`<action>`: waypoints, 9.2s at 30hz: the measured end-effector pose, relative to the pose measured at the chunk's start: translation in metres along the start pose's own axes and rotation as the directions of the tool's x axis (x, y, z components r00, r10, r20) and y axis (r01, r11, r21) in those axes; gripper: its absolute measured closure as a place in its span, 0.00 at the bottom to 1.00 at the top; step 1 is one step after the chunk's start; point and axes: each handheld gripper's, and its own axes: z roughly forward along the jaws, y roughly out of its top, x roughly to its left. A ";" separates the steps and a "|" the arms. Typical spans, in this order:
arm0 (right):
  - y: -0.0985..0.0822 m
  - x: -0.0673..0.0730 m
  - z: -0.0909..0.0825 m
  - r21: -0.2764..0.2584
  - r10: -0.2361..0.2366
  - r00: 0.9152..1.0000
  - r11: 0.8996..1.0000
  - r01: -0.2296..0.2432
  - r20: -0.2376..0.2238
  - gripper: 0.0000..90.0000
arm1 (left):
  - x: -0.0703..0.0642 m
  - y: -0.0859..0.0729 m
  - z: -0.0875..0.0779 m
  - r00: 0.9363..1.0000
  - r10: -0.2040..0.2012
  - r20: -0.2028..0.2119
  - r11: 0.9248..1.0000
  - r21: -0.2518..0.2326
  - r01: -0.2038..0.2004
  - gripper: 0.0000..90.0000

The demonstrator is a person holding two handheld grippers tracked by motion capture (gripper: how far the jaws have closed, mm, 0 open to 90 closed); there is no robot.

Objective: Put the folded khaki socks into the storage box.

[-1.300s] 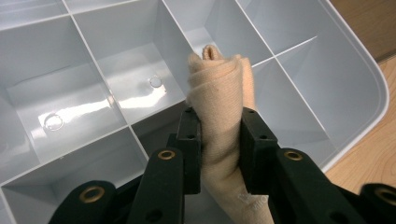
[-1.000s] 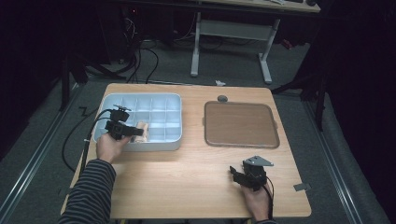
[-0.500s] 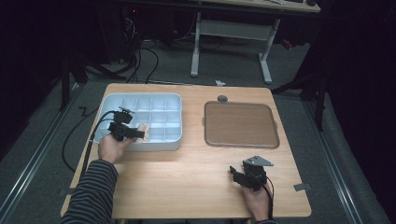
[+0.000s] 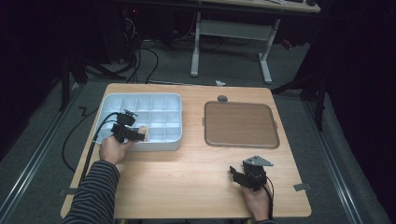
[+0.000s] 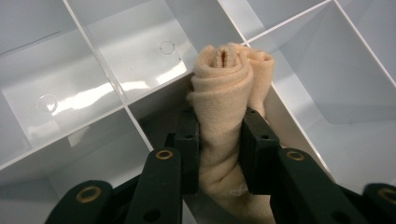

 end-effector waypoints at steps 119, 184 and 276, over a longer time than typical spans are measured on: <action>0.000 0.001 0.000 0.003 -0.001 1.000 1.000 0.001 -0.003 0.41 | -0.053 -0.050 -0.063 0.999 0.038 -0.017 0.962 -0.270 -0.042 0.64; 0.000 0.001 0.000 0.004 -0.003 1.000 1.000 0.003 -0.002 0.41 | -0.104 -0.081 -0.035 0.989 0.111 0.095 0.951 -0.301 -0.077 0.55; 0.000 0.003 0.000 0.008 -0.019 1.000 1.000 0.019 0.004 0.40 | -0.146 -0.097 0.042 0.974 0.226 -0.010 0.922 -0.321 -0.217 0.46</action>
